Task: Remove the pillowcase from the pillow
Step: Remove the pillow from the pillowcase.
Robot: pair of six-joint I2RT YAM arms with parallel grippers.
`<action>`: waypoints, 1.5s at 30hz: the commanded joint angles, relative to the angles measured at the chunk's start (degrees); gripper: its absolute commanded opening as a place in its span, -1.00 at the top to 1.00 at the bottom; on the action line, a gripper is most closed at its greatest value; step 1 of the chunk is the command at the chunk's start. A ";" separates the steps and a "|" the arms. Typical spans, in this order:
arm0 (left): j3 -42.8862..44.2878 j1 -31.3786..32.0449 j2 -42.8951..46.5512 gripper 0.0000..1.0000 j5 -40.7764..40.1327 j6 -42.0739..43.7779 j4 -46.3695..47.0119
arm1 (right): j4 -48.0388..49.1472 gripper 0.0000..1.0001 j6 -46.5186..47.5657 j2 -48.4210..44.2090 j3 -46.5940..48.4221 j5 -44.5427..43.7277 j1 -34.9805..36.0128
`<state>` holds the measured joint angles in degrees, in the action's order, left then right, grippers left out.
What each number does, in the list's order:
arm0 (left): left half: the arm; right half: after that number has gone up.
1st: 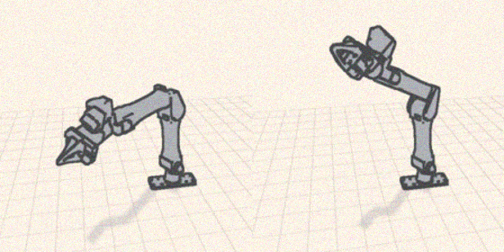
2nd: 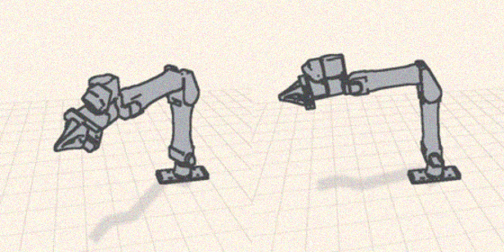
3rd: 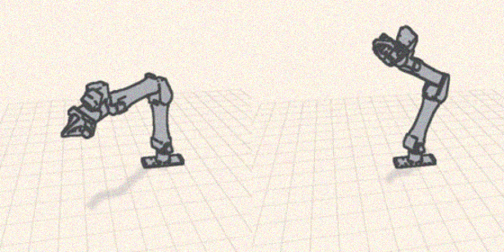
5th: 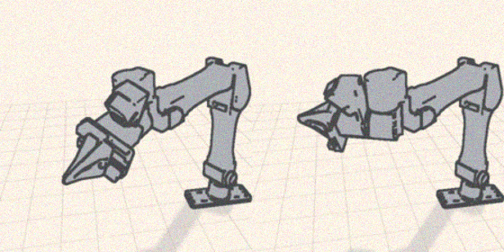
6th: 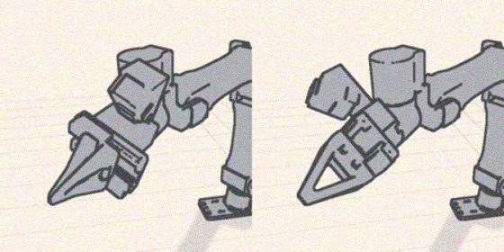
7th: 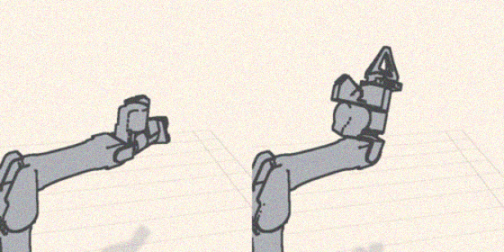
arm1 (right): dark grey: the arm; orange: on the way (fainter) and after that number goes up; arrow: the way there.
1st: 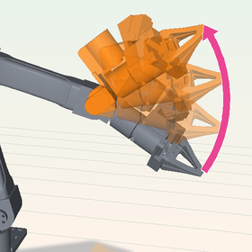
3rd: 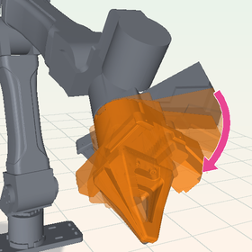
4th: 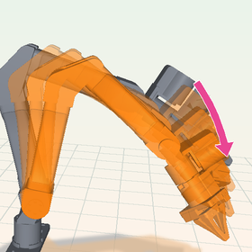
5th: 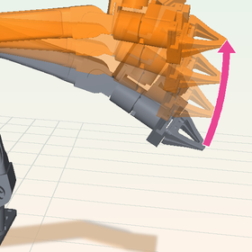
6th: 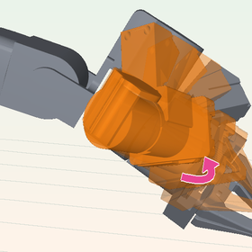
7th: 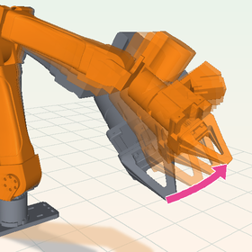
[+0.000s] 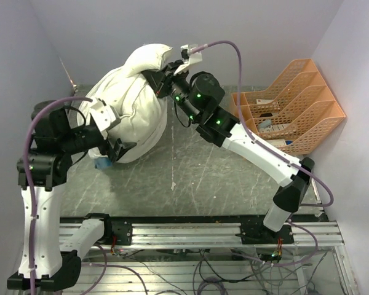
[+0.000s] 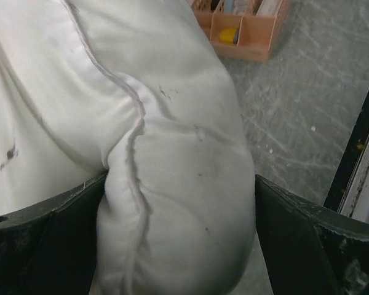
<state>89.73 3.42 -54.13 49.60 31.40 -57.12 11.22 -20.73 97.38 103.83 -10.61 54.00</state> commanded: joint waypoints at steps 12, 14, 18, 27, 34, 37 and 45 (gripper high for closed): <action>-0.75 -0.33 0.62 0.86 -18.32 -9.00 23.06 | 6.03 0.00 -10.84 -5.60 -5.92 26.44 -15.46; 6.27 -0.27 -1.53 0.86 -16.77 -11.49 23.18 | 9.13 -0.21 -13.73 -7.68 -10.49 34.38 -20.65; 19.38 -0.34 -7.23 0.86 -9.80 -16.29 20.75 | 9.21 -0.53 -6.69 -13.94 -19.66 38.04 -23.56; 27.12 -0.34 -11.61 0.86 -6.44 -20.53 20.38 | 13.15 -0.81 2.93 -26.66 -39.45 37.82 -23.97; 31.77 -0.34 -12.57 0.86 -6.88 -20.97 19.58 | 19.17 -0.74 0.22 -20.02 -46.14 37.72 -25.45; 33.38 -0.35 -12.51 0.86 -7.00 -19.16 17.30 | 21.55 -0.70 -0.75 -14.30 -44.83 39.70 -26.24; 32.99 -0.34 -10.20 0.86 -3.85 -14.66 9.83 | 33.55 -0.77 -11.34 3.50 -33.92 55.82 -30.26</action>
<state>120.73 3.44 -66.85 42.26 14.13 -48.75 34.33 -25.65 95.83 63.70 35.18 24.64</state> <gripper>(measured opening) 0.155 0.876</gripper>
